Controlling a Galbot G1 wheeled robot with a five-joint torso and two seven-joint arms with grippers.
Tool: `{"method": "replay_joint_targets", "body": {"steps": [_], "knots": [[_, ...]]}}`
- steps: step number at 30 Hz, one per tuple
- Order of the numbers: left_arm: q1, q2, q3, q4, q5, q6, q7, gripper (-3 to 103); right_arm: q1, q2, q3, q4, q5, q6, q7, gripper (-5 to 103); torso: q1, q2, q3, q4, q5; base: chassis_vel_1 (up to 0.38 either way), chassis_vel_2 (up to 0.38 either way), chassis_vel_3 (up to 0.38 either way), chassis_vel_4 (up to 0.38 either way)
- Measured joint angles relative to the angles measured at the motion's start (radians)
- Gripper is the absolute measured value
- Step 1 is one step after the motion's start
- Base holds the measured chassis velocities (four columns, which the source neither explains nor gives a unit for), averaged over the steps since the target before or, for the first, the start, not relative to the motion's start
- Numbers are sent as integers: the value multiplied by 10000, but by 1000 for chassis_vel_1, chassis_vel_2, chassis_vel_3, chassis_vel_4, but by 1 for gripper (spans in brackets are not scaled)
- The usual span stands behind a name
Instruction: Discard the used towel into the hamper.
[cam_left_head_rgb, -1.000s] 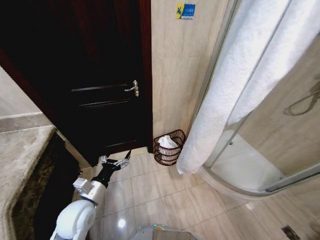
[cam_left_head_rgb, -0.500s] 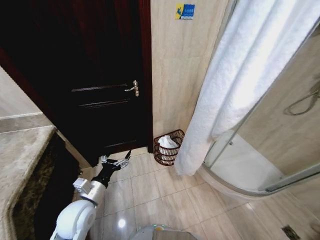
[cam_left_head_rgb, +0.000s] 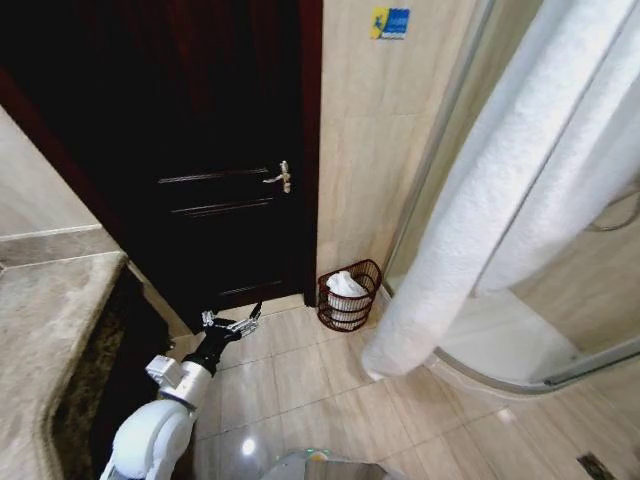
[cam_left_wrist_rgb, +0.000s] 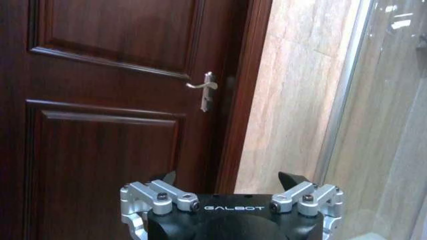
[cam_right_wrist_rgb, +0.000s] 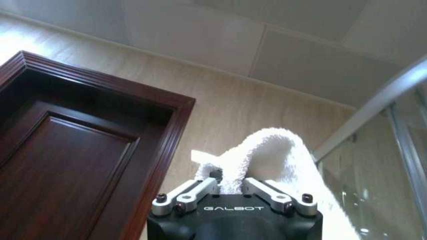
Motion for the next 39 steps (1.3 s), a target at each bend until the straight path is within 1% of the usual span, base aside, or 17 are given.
{"method": "replay_joint_targets", "body": {"steps": [3,5,7,9,14,19,25,33,36,37,38,39], "knots": [[0,-2,2,0,0,0,0,100,1,83,-4,-108,1,-14,-73,3,2,0,1,-5,8,-3,-18,6,9],[0,-3,3,0,0,0,0,100,-61,85,-3,-179,-2,-3,-134,3,0,0,0,-8,-1,-64,-57,13,31],[0,-3,4,0,0,0,0,100,-112,86,-4,-226,-22,27,-190,3,0,0,0,-9,1,-61,-61,20,32],[0,-3,3,-1,0,0,0,100,-217,105,-5,-282,-89,58,-303,3,1,0,1,-7,6,0,0,0,0],[0,-2,3,0,0,0,0,100,-341,146,-29,-386,-225,96,-584,3,1,0,0,-2,-12,0,0,0,0],[0,-2,3,0,0,0,0,100,-407,53,-46,-573,-250,178,-804,3,0,0,0,-3,-6,0,0,0,0],[2,-2,3,0,0,0,0,100,-431,67,-89,-509,-248,228,-875,3,-3,1,-1,-4,-2,-36,30,26,-14],[-1,-2,3,0,0,0,0,100,-369,130,-113,-427,-191,226,-865,3,2,0,2,-3,-3,-141,152,150,-135],[-3,-2,3,0,1,0,0,100,-371,-62,-59,-491,-64,234,-793,3,8,-2,4,-5,-2,-155,176,125,-160],[-2,-2,3,0,0,-1,0,100,-385,-224,-17,-627,-24,281,-864,3,12,-4,6,3,-6,-97,106,107,-145],[-2,-2,3,0,0,0,0,100,-429,-465,23,-873,18,384,-1024,3,14,-5,7,5,-3,-97,66,38,7],[-2,-2,3,0,0,0,0,100,-429,-465,23,-873,18,384,-1024,3,14,-5,7,5,-3,-97,66,38,7]]}}
